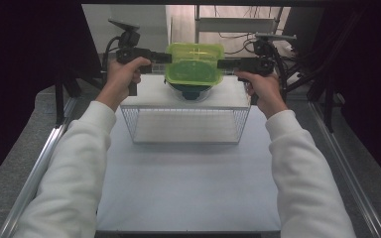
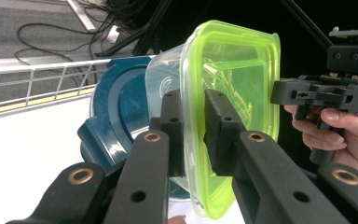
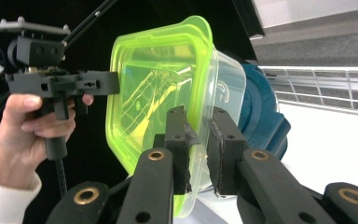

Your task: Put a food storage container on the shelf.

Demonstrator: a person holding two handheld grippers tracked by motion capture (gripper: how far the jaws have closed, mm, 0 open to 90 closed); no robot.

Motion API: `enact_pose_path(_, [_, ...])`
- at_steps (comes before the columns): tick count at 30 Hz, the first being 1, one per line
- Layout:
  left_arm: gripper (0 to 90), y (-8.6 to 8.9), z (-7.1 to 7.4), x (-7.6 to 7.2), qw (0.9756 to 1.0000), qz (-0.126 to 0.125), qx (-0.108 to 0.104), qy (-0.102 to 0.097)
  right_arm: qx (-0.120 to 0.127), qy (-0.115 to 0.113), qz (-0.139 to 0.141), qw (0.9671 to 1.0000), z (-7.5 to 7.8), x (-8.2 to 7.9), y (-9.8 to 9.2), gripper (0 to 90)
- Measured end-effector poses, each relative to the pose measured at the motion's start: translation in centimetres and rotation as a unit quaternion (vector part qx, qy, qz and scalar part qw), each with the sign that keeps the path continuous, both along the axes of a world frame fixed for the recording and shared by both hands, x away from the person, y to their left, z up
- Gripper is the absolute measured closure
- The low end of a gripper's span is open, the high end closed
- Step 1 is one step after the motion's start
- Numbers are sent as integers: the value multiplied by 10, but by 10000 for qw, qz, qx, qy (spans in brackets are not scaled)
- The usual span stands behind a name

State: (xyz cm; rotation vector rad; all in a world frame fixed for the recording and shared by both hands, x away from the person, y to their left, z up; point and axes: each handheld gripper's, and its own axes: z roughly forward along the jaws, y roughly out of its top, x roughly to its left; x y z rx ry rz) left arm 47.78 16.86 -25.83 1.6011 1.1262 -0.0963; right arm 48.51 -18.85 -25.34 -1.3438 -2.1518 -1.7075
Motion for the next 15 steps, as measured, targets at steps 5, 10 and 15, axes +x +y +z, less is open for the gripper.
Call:
enact_pose_path(5, [776, 0, -5, 9, 9997, 86, -178, 142, 50, 190, -157, 9997, -2, 8, 2, 760])
enact_pose_path(10, [754, 3, -13, 20, 9988, 102, -328, 357, 186, 513, -358, 9979, -7, 17, 4, 735])
enact_pose_path(15, [721, 2, -18, 26, 9973, 218, -378, 597, 199, 641, -467, 9967, -12, 24, 8, 702])
